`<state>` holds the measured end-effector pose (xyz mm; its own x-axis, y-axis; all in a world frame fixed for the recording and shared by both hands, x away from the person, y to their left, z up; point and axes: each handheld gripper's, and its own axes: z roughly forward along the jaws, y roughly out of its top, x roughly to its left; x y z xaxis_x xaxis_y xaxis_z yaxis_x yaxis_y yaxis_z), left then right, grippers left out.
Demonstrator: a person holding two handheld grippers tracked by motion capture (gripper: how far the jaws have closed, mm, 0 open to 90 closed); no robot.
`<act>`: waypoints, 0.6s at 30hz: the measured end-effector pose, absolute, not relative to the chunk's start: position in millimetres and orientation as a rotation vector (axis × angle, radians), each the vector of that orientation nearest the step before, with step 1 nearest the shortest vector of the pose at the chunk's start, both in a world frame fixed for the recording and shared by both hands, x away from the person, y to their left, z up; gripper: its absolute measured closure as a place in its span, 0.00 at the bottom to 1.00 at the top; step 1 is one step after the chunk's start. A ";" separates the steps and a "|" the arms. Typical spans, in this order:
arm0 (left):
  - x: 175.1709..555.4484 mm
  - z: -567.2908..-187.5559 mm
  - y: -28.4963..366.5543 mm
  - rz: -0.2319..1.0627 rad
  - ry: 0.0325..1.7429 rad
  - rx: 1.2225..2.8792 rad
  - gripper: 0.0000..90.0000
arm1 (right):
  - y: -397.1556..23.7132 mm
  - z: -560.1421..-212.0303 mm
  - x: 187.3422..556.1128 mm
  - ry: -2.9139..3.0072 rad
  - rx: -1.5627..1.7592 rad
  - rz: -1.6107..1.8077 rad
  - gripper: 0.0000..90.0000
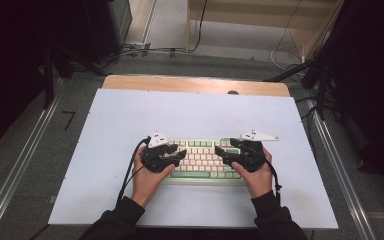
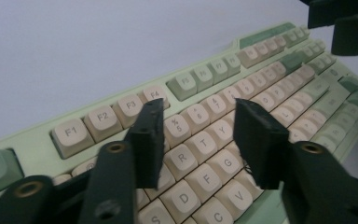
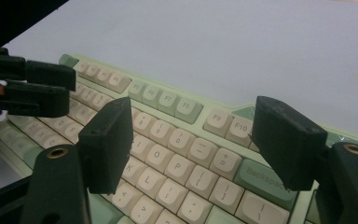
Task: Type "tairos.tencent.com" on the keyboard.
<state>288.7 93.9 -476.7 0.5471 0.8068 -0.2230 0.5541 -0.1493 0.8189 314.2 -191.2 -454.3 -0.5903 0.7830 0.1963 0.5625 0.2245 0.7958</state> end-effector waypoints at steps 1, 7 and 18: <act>287.9 -475.2 94.6 0.342 1.117 1.827 0.54 | -191.1 -454.3 314.1 2.253 1.269 1.298 0.31; 283.5 -471.1 97.0 0.370 1.128 1.820 0.40 | -190.4 -453.8 313.5 2.253 1.267 1.297 0.31; 269.7 -465.7 109.3 0.385 1.128 1.791 0.35 | -187.9 -449.8 311.6 2.257 1.243 1.289 0.35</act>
